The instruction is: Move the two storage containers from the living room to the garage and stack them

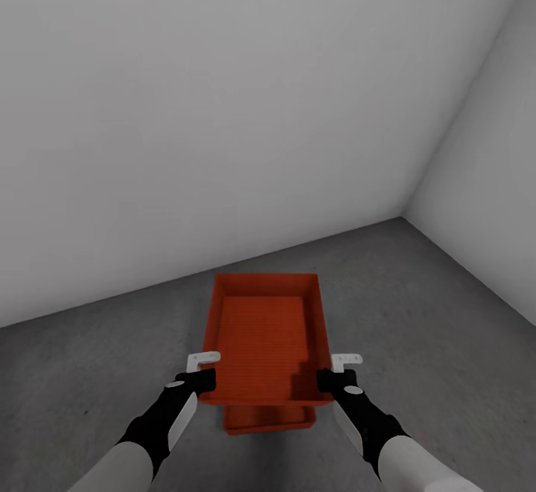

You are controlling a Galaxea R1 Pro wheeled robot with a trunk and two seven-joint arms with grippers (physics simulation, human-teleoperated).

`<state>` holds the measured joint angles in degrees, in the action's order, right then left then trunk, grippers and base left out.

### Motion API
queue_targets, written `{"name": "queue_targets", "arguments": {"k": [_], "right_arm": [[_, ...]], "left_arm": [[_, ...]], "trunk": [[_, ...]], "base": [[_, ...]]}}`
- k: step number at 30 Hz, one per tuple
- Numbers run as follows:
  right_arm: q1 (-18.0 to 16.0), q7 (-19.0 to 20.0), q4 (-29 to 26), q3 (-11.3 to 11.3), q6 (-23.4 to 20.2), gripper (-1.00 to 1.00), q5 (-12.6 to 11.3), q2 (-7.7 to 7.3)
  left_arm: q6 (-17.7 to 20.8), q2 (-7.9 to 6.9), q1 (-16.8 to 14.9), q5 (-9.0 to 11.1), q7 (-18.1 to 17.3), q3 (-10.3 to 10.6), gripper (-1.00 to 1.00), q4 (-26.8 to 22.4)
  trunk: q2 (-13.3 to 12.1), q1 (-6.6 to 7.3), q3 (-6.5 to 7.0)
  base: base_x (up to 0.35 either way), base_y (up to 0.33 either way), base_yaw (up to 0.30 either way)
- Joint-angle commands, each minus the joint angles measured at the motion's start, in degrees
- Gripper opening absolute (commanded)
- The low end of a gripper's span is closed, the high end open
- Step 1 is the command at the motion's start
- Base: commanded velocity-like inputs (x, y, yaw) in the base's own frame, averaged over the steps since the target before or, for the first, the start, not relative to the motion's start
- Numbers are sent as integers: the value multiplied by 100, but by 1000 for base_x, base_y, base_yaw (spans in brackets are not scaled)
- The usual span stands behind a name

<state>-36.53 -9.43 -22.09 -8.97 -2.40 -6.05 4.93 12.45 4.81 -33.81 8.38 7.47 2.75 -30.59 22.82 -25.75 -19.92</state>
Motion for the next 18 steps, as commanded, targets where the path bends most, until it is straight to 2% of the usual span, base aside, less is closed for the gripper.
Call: {"name": "queue_targets", "arguments": {"k": [1, 18], "right_arm": [[-3, -85, 3, 62, -24, -100, -54, -9], [-4, -85, 3, 62, -14, -100, -54, -9]], "left_arm": [[38, -174, -3, -90, 159, -178, -100, -34], [38, -174, -3, -96, 159, -174, -100, -34]], "trunk": [[10, -3, -9], [10, -3, -9]], "base": [[0, 0, 0], [0, 0, 0]]}}
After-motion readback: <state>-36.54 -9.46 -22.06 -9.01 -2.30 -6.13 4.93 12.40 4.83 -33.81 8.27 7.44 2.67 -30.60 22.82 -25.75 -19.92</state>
